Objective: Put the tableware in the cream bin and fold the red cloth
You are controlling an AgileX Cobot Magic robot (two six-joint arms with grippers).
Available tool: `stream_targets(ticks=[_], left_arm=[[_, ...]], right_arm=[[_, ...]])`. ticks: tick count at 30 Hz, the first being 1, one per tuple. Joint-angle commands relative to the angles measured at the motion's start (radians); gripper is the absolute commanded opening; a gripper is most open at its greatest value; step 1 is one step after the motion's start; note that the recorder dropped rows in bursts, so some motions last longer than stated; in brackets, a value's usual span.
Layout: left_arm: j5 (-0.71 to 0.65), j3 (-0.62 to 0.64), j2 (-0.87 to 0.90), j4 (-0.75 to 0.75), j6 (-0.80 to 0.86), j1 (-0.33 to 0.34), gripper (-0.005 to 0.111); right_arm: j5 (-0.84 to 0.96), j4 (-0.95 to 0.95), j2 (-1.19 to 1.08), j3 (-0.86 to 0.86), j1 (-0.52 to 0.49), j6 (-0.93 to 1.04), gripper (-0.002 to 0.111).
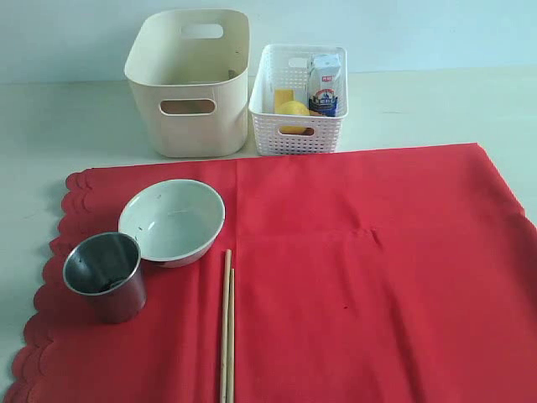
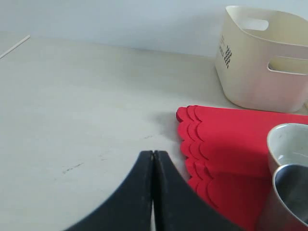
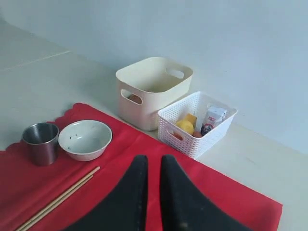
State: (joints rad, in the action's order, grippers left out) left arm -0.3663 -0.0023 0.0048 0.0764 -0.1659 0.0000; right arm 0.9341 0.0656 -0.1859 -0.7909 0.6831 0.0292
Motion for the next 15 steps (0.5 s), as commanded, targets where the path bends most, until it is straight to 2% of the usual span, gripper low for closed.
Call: stream_targets(ticks=[1, 6, 15], left_arm=[[0.010, 0.002, -0.005, 0.003, 0.002, 0.001, 0.000], [0.010, 0.002, -0.005, 0.003, 0.002, 0.001, 0.000], [0.010, 0.002, -0.005, 0.003, 0.002, 0.001, 0.000]], right_arm=[[-0.026, 0.004, 0.144, 0.076, -0.003, 0.001, 0.000], [-0.092, -0.007, 0.186, 0.138, 0.004, -0.014, 0.000], [-0.448, -0.056, 0.186, 0.326, 0.004, -0.011, 0.000]])
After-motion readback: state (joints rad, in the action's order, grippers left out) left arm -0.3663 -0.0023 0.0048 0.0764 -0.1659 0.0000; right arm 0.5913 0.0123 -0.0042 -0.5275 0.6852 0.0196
